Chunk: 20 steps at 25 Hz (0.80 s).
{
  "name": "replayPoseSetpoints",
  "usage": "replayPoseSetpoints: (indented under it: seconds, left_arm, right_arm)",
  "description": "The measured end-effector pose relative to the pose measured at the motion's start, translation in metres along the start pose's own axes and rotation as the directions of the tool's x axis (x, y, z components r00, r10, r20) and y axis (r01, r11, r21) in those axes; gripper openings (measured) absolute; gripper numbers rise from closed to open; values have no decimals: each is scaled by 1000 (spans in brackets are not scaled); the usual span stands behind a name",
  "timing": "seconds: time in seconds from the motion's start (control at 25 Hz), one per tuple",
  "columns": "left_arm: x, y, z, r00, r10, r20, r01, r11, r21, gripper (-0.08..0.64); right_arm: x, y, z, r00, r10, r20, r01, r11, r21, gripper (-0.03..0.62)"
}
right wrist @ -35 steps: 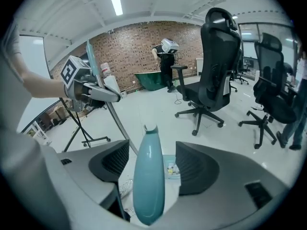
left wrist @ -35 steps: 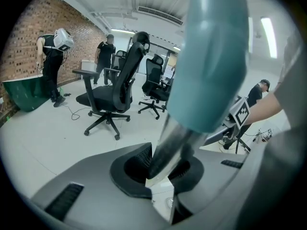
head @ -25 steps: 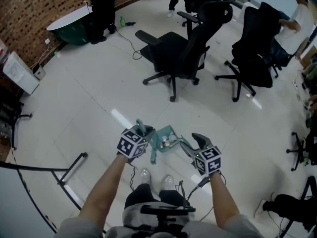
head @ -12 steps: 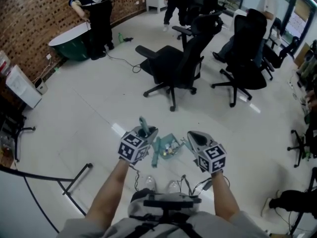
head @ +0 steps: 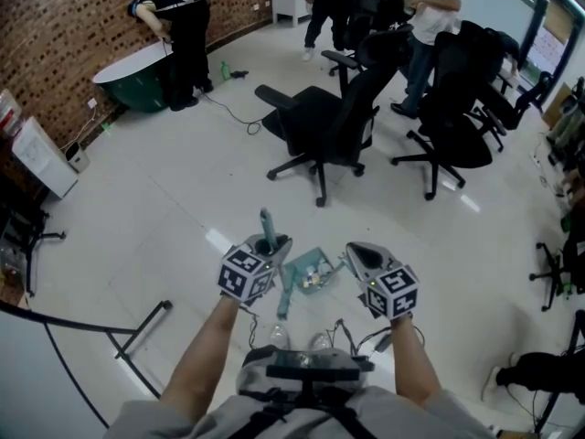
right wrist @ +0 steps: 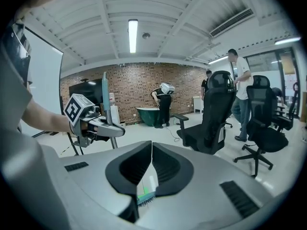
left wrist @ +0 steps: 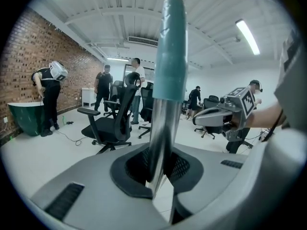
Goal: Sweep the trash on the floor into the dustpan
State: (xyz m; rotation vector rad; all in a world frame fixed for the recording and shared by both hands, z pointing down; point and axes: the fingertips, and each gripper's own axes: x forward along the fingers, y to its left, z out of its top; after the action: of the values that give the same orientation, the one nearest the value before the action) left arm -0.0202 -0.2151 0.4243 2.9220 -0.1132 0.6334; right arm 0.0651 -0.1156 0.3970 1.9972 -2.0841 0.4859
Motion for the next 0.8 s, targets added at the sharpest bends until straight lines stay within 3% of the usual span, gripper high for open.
replayPoseSetpoints:
  seconds: [0.44, 0.8]
  left_arm:
    - [0, 8, -8, 1000, -28, -1, 28, 1000, 4, 34]
    - [30, 14, -1, 991, -135, -9, 135, 989, 57, 34]
  right_arm:
    - [11, 3, -3, 1000, -16, -18, 16, 1000, -3, 0]
    - [16, -30, 3, 997, -31, -75, 27, 998, -57, 0]
